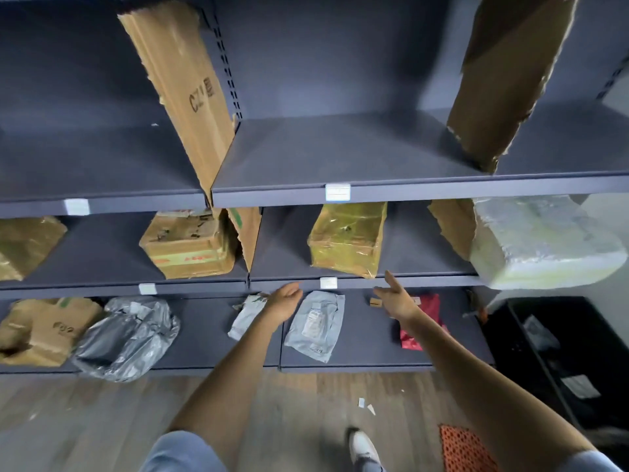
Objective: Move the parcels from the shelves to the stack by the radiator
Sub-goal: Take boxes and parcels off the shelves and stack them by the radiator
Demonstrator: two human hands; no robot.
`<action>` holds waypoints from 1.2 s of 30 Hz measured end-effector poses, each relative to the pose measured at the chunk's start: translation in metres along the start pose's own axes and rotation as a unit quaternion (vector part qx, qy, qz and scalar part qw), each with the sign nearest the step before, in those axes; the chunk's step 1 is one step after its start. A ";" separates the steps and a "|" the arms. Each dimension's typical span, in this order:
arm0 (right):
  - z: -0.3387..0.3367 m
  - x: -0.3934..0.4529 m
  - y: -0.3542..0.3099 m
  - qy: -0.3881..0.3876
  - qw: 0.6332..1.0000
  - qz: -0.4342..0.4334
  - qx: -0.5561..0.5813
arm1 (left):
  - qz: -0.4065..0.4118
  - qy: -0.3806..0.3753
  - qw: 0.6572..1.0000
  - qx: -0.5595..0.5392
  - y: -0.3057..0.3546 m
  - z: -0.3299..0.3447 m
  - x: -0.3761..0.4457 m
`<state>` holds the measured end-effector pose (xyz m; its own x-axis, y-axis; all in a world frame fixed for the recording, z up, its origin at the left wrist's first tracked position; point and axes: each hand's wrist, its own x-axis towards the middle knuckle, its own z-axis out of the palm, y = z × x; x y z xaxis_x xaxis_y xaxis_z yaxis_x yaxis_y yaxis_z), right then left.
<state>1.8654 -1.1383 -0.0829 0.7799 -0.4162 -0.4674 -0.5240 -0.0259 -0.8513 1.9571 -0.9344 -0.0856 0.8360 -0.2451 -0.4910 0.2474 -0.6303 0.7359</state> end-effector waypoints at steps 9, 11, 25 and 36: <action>-0.013 0.121 -0.010 -0.032 0.998 -0.029 0.035 | -0.049 0.059 0.995 -0.069 0.071 0.029 0.141; -0.014 0.144 -0.003 -0.051 0.995 -0.039 0.070 | -0.053 0.055 0.993 -0.092 0.075 0.034 0.148; -0.017 -0.062 0.085 0.099 0.984 0.099 0.113 | -0.115 -0.120 0.977 -0.136 -0.011 0.073 -0.041; -0.070 -0.256 0.207 0.219 0.916 0.104 0.319 | -0.152 -0.305 0.938 -0.067 -0.048 0.204 -0.163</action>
<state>1.5334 -1.1013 -0.1231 0.4006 -0.6807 -0.6132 -0.2291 0.5736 -0.7864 1.7086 -1.0142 -0.1357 0.2924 -0.4707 -0.8325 0.5218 -0.6510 0.5513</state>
